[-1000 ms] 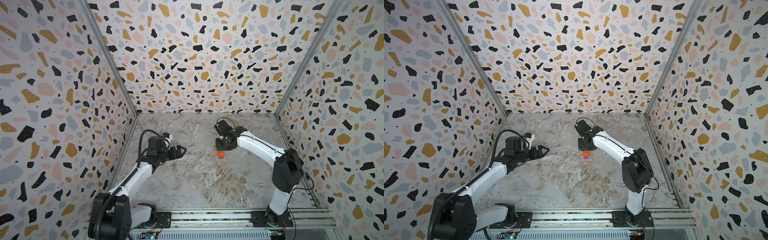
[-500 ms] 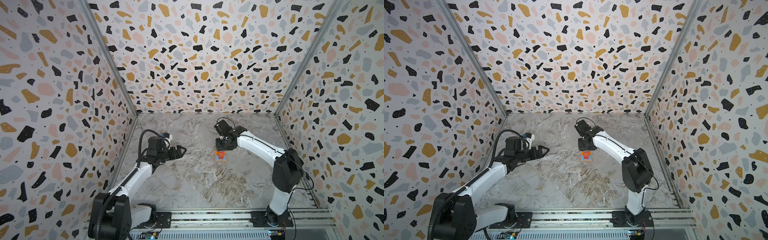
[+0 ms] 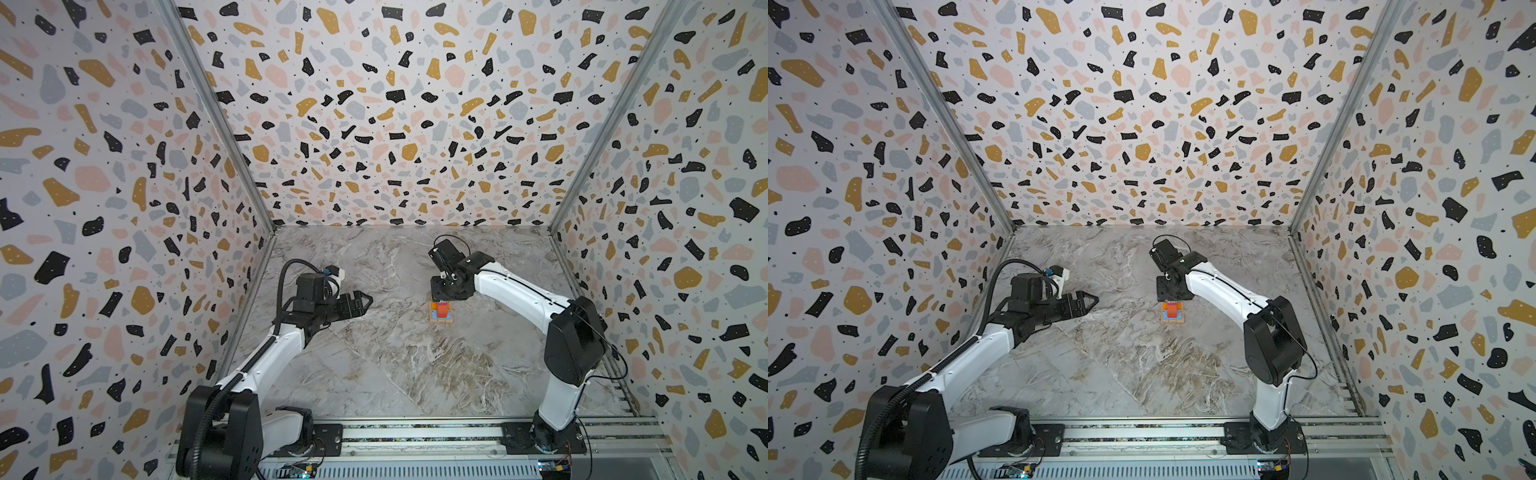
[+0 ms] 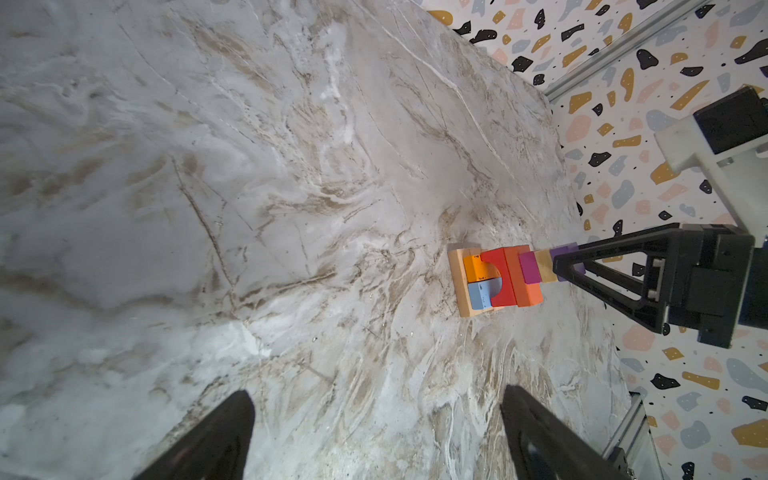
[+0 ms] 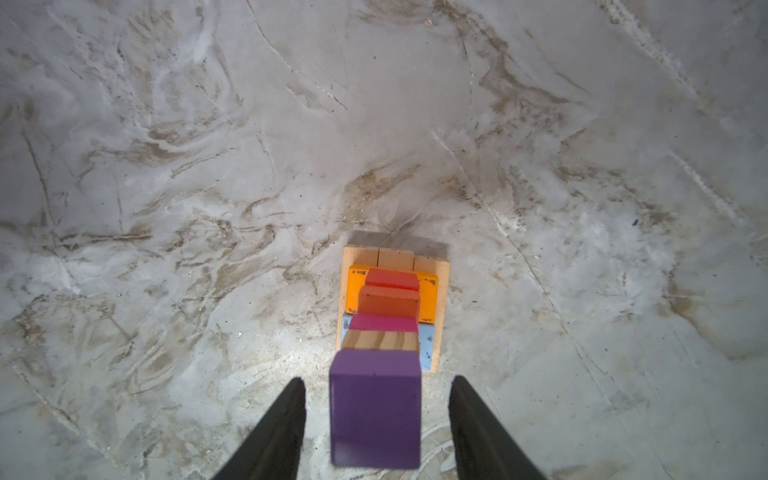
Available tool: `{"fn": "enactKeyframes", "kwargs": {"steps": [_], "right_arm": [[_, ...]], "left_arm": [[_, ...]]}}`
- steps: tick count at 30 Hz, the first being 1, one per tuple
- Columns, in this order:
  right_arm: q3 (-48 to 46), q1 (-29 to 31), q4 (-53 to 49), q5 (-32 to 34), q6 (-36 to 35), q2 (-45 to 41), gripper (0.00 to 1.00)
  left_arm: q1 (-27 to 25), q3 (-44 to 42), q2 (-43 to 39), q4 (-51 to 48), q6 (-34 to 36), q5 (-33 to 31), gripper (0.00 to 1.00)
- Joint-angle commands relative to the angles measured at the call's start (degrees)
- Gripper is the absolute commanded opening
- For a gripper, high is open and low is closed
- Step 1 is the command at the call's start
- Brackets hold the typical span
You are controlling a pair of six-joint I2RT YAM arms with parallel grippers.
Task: Build the wood block tower
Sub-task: 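Lower the purple cube onto the wood cube with the right gripper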
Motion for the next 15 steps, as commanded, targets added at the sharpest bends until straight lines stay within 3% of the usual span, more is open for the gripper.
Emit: {"fn": "enactKeyframes", "kwargs": {"steps": [1,15], "right_arm": [[0.44,-0.36,-0.32,0.29,-0.23,0.55,0.53],[0.89,-0.56,-0.26,0.05,-0.47,1.20,0.42]], "left_arm": [[-0.34,0.11,-0.50,1.90,0.06,0.49,0.94],[-0.34,0.13,-0.32,1.89,0.06,0.61,0.94]]}}
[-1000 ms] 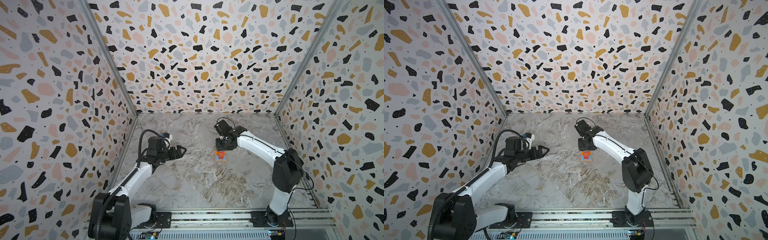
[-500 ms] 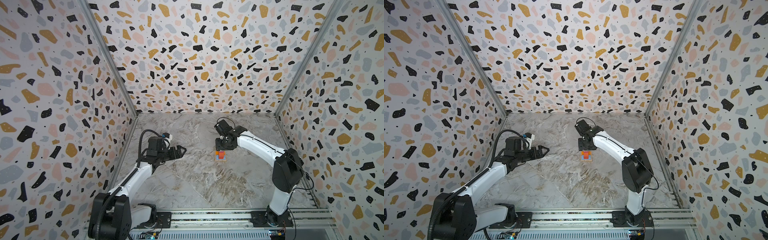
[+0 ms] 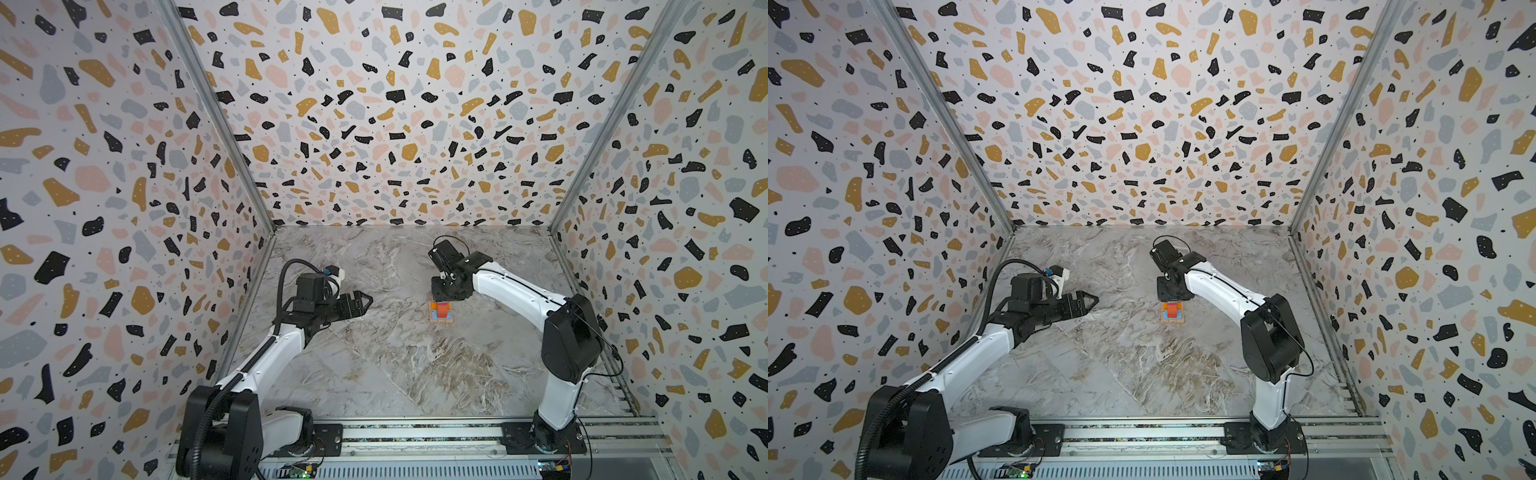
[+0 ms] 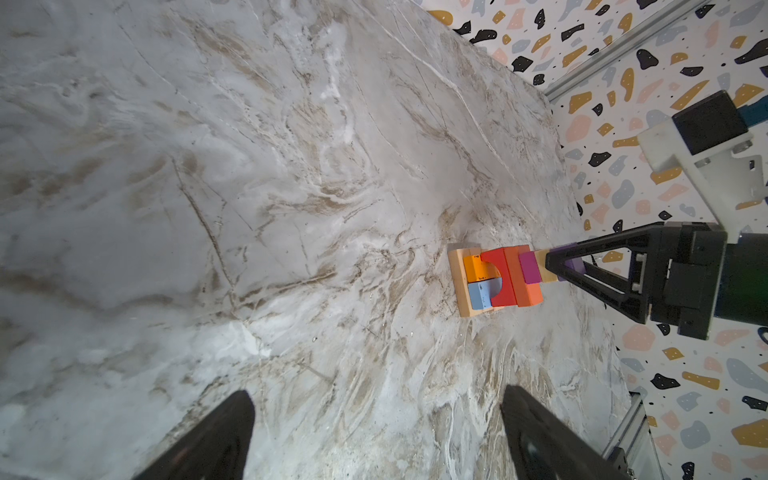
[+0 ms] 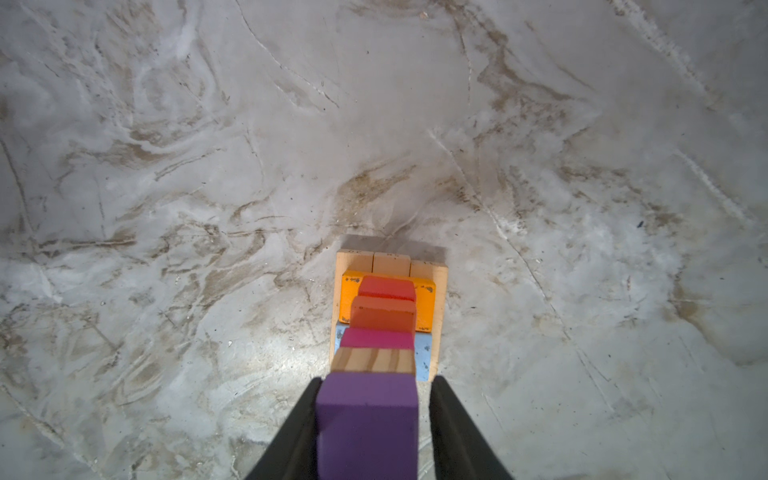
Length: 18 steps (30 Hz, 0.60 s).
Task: Build the wood block tower
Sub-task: 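Lower the purple cube onto the wood cube with the right gripper, then open the right gripper and lift away from the purple cube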
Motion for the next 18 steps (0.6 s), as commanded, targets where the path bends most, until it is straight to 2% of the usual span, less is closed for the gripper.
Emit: {"fn": "enactKeyframes", "kwargs": {"steps": [1,10,18], "right_arm": [[0.96,-0.18,-0.67,0.07,-0.47,0.02,0.42],[1.36,-0.23,-0.77,-0.21,-0.63,0.11,0.42],[2.06,-0.23,-0.69,0.07,-1.22,-2.05,0.64]], "left_arm": [[-0.34,0.11,-0.33,1.90,0.06,0.56,0.94],[-0.34,0.14,-0.35,1.86,0.06,0.57,0.94],[-0.34,0.20,-0.02,1.82,0.15,0.15,0.94]]}}
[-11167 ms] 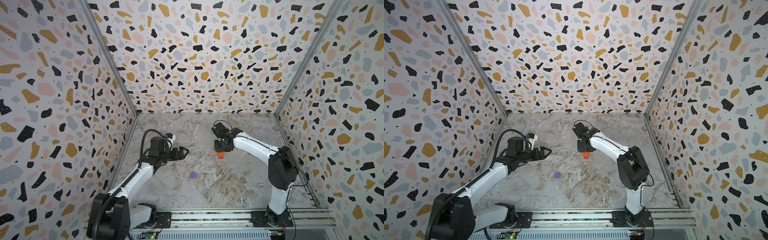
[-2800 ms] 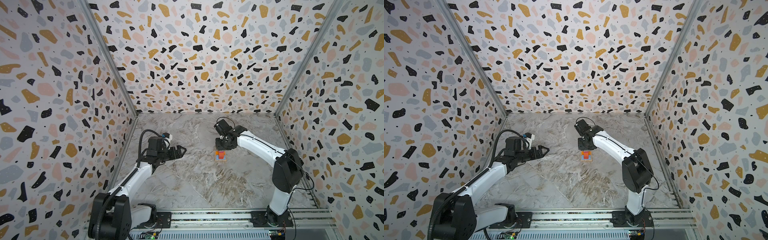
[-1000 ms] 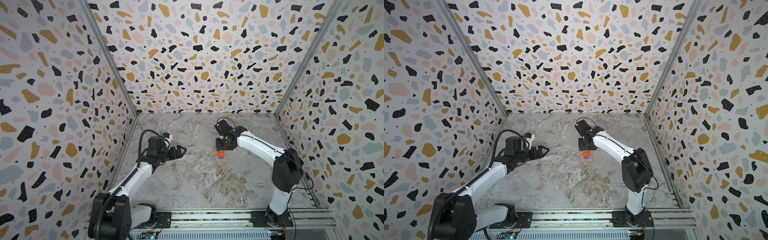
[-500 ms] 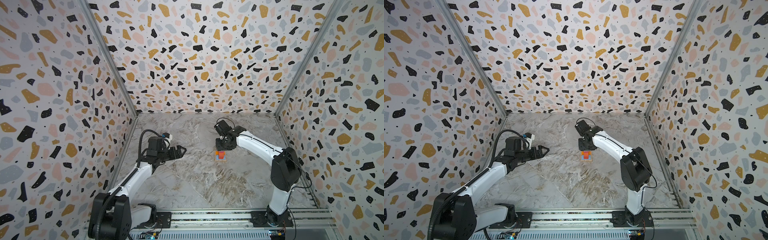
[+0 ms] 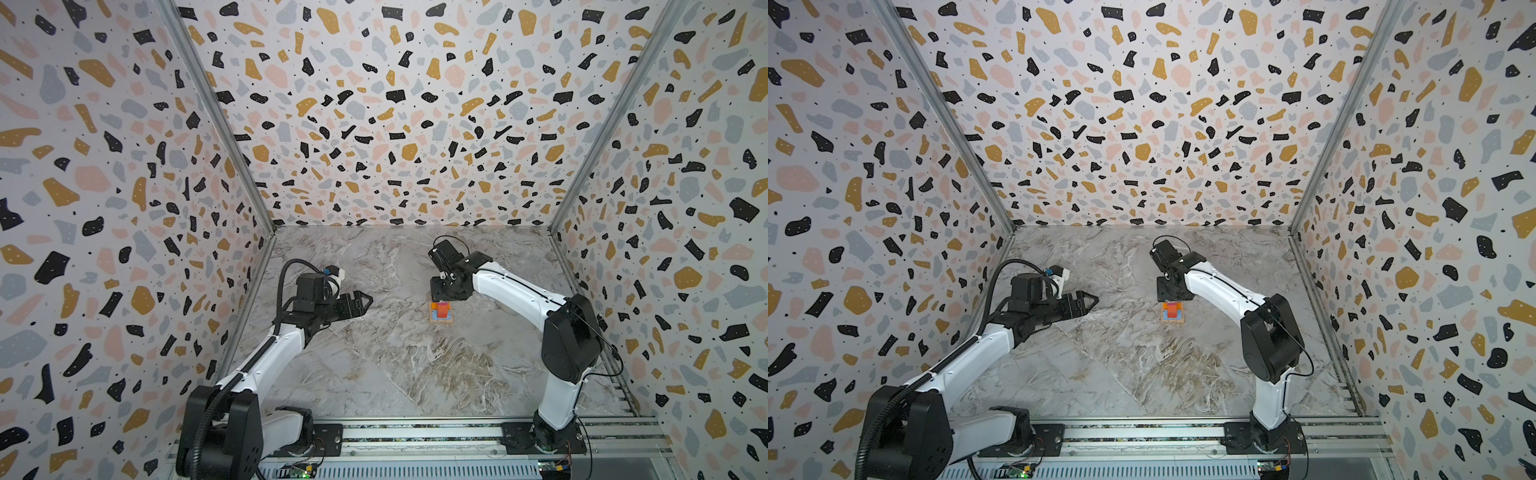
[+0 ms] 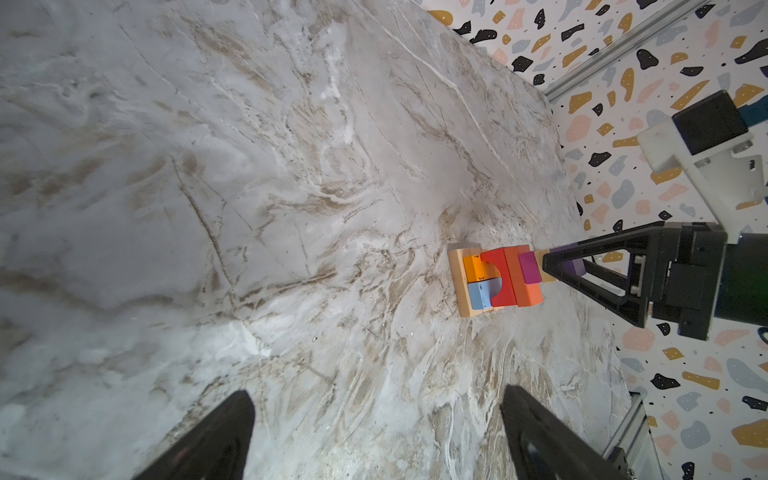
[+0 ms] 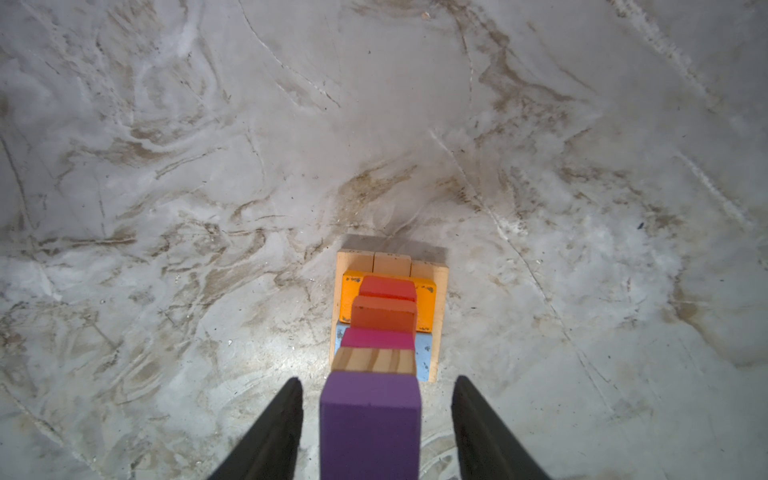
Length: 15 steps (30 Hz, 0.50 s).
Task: Build the wood block tower
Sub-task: 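Open the right gripper and lift away from the purple cube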
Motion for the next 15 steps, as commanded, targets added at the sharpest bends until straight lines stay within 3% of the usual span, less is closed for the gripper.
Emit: {"fn": "enactKeyframes", "kwargs": {"steps": [1,6,10,15], "right_arm": [[2.17,-0.23,-0.58,0.21,-0.99,-2.66,0.69],[2.24,-0.23,0.51,2.97,-2.65,-7.54,0.89],[-0.30,-1.40,4.15,6.21,-6.86,-12.78,0.97],[-7.06,-6.67,11.08,6.77,-11.36,-19.52,1.00]], "left_arm": [[-0.36,0.29,0.10,1.65,0.35,0.01,0.94],[-0.36,0.63,0.73,1.27,0.74,-1.31,0.94],[-0.34,1.64,1.89,0.86,1.67,-3.99,0.94],[-0.34,3.57,3.76,0.49,2.89,-9.39,0.96]]}}
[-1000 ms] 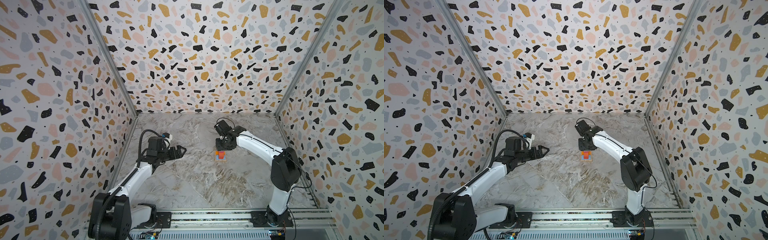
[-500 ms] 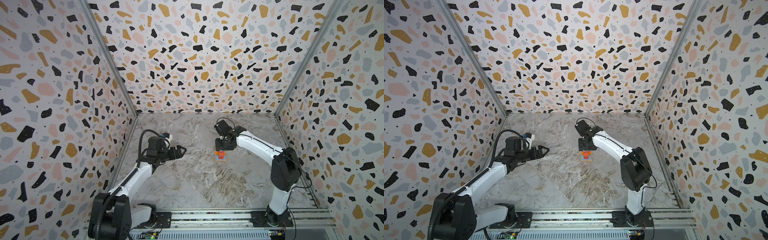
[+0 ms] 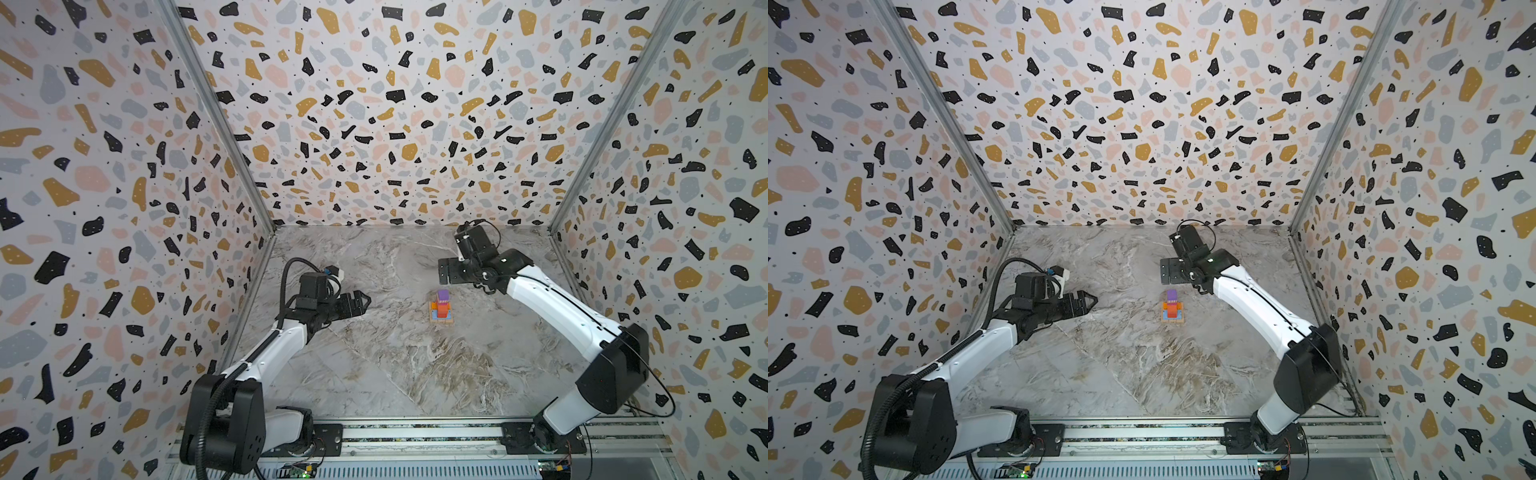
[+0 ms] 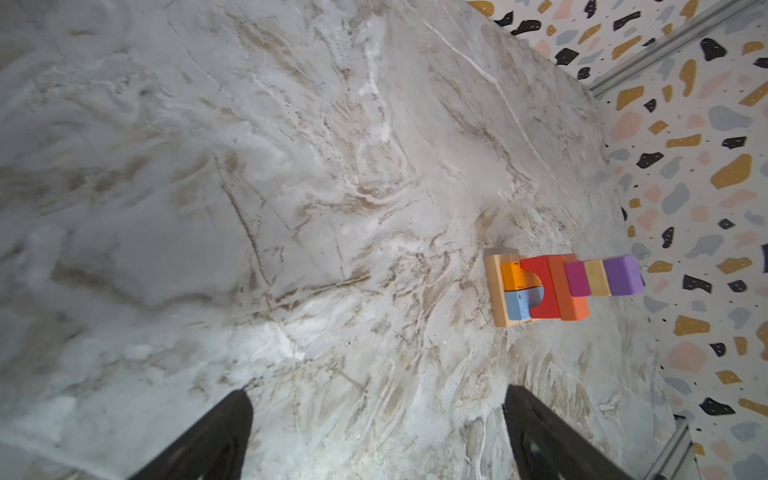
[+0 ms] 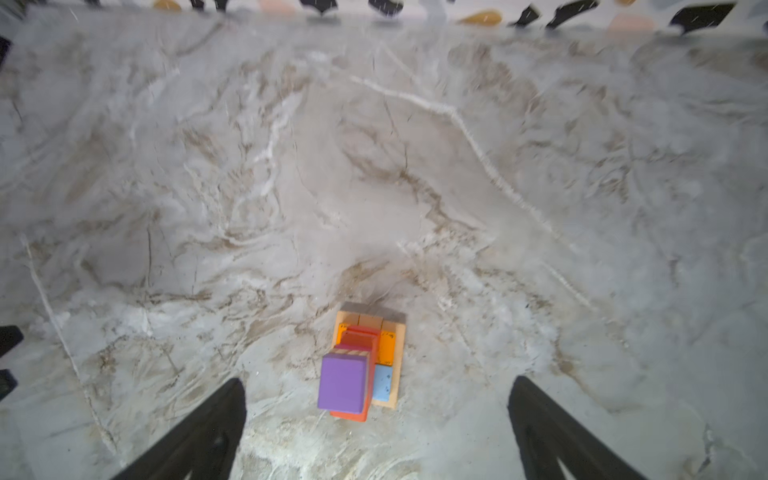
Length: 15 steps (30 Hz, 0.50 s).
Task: Build the wood block tower
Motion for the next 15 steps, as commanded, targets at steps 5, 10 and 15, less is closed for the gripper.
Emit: {"fn": "enactKeyframes", "kwargs": {"steps": [5,10,15], "right_arm": [[-14.78,-9.76,14.18,0.62,-9.43,-9.93,1.00],[-28.45,-16.22,27.29,-2.93,-12.52,-17.30,1.00],[-41.19,-19.31,41.94,-3.30,-15.75,-22.04,1.00]], "left_arm": [[-0.30,2.33,-1.71,4.46,3.16,-12.93,0.99],[-0.30,-3.57,-5.74,17.77,7.61,-20.02,1.00],[-0.21,-6.77,-5.86,25.59,15.86,-28.08,1.00]]}}
